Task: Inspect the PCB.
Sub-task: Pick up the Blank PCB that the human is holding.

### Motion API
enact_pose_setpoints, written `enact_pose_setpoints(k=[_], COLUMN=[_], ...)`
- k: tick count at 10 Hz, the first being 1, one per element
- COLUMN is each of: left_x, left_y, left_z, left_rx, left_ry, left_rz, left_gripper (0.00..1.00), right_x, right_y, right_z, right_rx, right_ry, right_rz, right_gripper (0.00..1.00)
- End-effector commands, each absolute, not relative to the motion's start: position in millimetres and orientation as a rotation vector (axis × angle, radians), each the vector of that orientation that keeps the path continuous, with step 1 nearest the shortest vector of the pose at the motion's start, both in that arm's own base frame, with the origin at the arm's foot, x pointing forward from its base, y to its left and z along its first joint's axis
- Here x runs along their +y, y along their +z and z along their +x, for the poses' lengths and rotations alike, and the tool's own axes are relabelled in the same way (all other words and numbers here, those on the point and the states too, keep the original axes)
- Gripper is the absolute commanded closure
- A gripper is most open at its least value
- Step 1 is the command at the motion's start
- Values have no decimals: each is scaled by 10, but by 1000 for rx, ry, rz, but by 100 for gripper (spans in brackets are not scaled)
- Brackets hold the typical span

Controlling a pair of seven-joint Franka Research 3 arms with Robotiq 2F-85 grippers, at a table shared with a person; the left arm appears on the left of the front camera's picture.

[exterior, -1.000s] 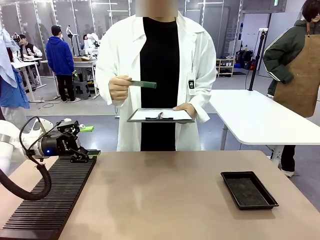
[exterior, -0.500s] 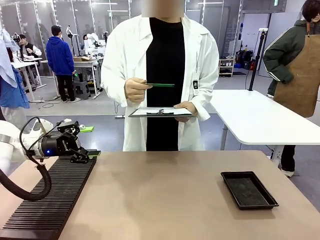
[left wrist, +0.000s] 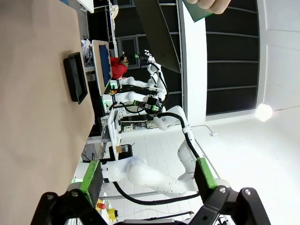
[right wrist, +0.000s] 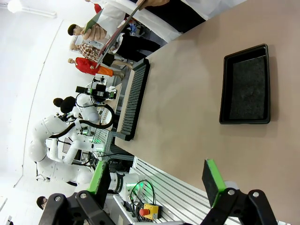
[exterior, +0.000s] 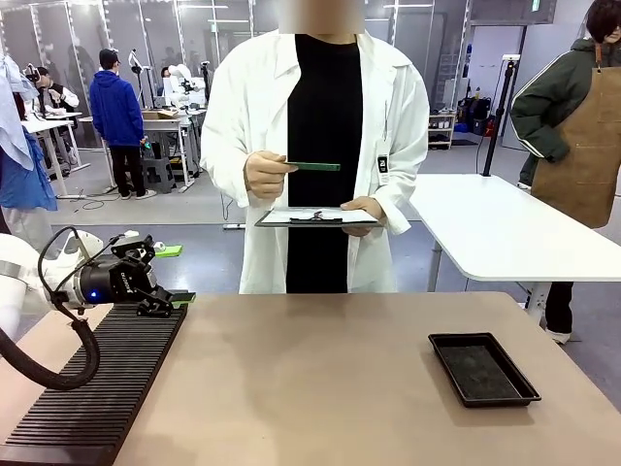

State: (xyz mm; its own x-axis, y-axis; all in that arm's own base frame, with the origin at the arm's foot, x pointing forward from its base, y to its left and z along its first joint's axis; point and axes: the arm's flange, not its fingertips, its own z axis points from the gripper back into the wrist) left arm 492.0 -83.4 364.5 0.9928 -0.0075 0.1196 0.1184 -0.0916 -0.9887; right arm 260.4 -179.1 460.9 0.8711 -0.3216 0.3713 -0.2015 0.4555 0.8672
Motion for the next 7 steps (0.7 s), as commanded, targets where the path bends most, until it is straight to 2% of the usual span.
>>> enact_pose_setpoints(k=[1, 2, 3, 4, 7], left_x=[-840, -834, -665, -477, 404], left_y=[3645, 3645, 3764, 3855, 4156], left_z=[4922, 4920, 4714, 4546, 3761], left_rx=[-86, -85, -9, -14, -88], left_ry=[-105, -105, -180, -207, -248], left_rz=[-1657, -1660, -1599, -1522, -1512], left_gripper=[0, 0, 0, 0, 0], right_x=[-1798, -1798, -1798, -1798, -1798], right_y=[4622, 4622, 4622, 4622, 4622], right_z=[2597, 2597, 2597, 2597, 2597], right_rx=[-549, -549, -549, -549, -549], right_ry=[-70, -70, -70, -70, -70], right_rz=[1118, 1118, 1118, 1118, 1118], right_gripper=[0, 0, 0, 0, 0])
